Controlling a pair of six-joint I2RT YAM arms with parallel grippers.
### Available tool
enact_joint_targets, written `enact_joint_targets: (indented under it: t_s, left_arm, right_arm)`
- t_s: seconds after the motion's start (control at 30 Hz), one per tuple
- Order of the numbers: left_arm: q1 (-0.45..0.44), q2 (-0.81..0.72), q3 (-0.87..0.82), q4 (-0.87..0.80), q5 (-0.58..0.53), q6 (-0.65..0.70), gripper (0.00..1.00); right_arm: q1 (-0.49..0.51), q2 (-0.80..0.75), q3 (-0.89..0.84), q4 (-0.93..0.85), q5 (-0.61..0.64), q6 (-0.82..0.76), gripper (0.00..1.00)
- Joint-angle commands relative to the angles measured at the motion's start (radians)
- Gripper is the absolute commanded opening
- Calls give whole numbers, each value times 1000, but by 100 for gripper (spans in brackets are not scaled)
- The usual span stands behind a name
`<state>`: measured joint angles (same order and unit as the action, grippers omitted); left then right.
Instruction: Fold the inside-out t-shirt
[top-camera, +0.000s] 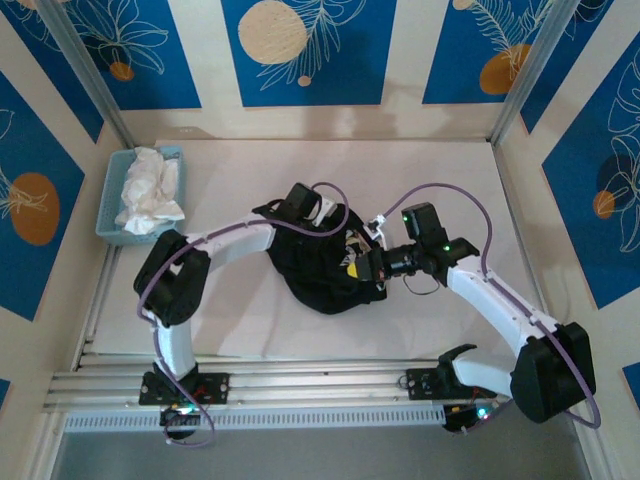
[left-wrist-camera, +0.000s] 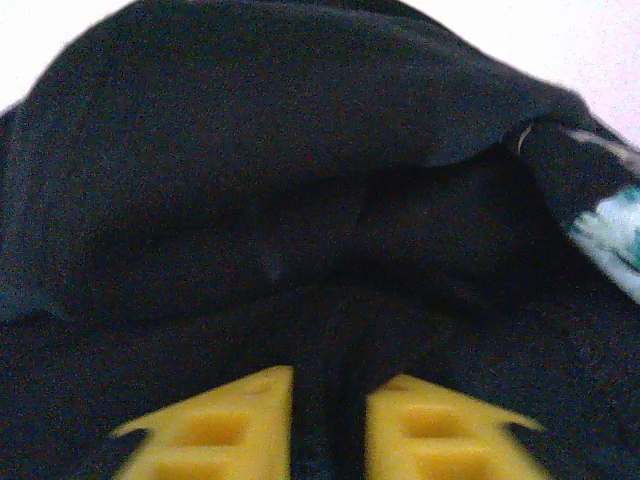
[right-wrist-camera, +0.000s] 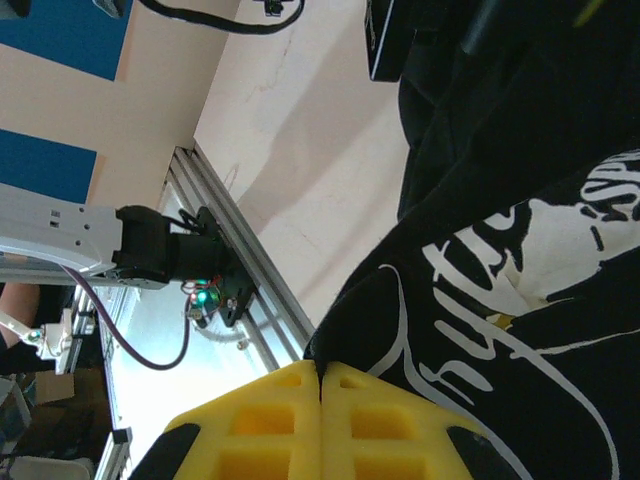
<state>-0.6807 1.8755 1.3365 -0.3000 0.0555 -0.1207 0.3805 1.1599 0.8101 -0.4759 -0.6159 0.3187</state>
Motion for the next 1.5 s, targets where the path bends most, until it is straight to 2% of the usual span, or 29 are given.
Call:
enact_joint_targets:
  t_s: [0.0,0.1,0.2,0.27,0.37,0.47,0.53,0.67,0.73,0.83,1.0,1.07,1.17,1.23,1.33,1.47]
  left_arm:
    - [23,-63,83,19,3,1,4]
    - [80,-185,64,131,94,-75,0]
    - [202,-345,-38,370,239,-269,0]
    - [291,-430,-102,539,298,-403,0]
    - [403,-509,-112,658,355,-523,0]
    - [459,-564,-106,727,384,-581,0]
    - [465,-600,-120,753,397,-575,0]
    - [465,-681,-263,789,405,-547,0]
    - [466,-740,-379,743,386,-503,0]
    - [461,-840,-555,542,297,-415,0]
    - [429,-968,-843,222,216,-372,1]
    - [411,-1017,-915,139,196,-377,9]
    - [385,-1080,-956,63,143,-384,31]
    - [372,-1100,-949,57,97,-378,41]
    - [332,-1082,-906,98,47,-341,51]
    - [218,-946,-804,155,-35,-230,59]
  right_arm:
    - [-18,-26,38,-15,3,-28,0]
    - [-37,-70,86,-16,58,-57,0]
    - [-91,-130,125,51,131,-62,0]
    - [-134,-147,162,104,183,-57,0]
    - [-188,-138,246,191,244,-37,0]
    - [-206,-102,347,275,265,-18,0]
    - [-202,-73,406,315,254,-19,0]
    - [-156,-14,460,316,170,-70,0]
    - [-109,10,448,250,142,-117,0]
    - [-28,34,370,118,119,-188,0]
    - [86,64,131,26,-3,-162,0]
    - [135,92,72,-6,-22,-147,0]
    - [185,151,38,-61,-16,-138,0]
    - [192,185,34,-75,-10,-125,0]
    - [192,209,40,-73,-2,-108,0]
    - [189,205,70,-71,25,-109,0]
